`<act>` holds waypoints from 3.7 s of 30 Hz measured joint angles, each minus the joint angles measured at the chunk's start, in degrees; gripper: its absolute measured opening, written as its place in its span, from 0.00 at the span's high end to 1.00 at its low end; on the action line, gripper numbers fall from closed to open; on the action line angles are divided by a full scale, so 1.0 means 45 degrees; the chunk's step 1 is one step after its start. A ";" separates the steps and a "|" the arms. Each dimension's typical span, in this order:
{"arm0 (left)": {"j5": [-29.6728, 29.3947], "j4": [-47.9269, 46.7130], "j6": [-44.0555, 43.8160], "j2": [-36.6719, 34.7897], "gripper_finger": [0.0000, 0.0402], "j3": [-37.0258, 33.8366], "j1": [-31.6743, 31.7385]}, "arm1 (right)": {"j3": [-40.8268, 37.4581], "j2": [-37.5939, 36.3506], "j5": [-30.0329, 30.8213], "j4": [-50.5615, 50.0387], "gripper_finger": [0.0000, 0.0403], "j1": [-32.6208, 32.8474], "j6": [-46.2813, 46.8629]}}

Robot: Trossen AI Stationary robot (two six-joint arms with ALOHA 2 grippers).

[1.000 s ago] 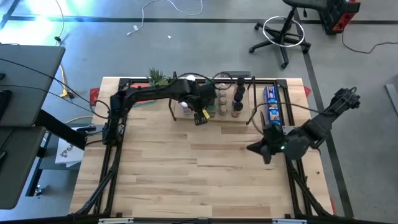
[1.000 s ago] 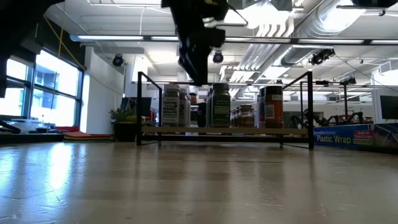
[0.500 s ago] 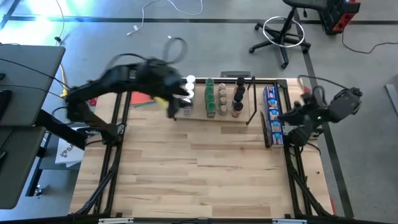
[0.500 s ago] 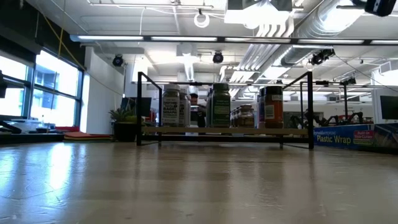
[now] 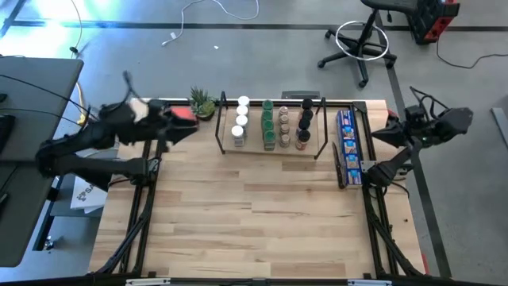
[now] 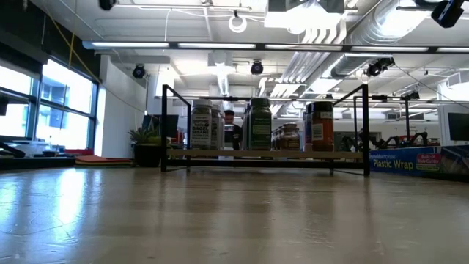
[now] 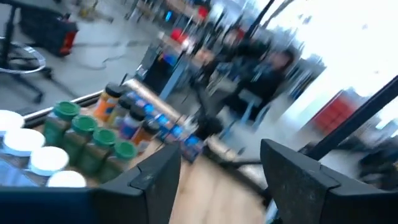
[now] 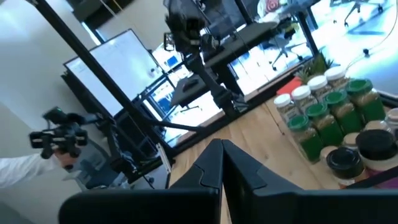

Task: Shelf spices
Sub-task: Return to Home Position

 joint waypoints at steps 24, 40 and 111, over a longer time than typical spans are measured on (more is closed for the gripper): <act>-0.0887 -0.0047 0.1469 -0.6411 0.61 -0.5555 -0.0010 | -0.9697 -0.1719 0.0165 1.1245 1.00 -0.0024 -0.1122; 0.0311 0.9047 0.3059 -0.6508 0.61 -1.2229 -0.0017 | -1.2188 -0.1711 0.4072 1.3586 1.00 -0.0680 -0.0425; -0.0345 0.4789 0.4309 -0.8951 0.61 -1.2282 -0.1739 | -1.2191 -0.1617 0.3862 1.2147 1.00 -0.0345 -0.7320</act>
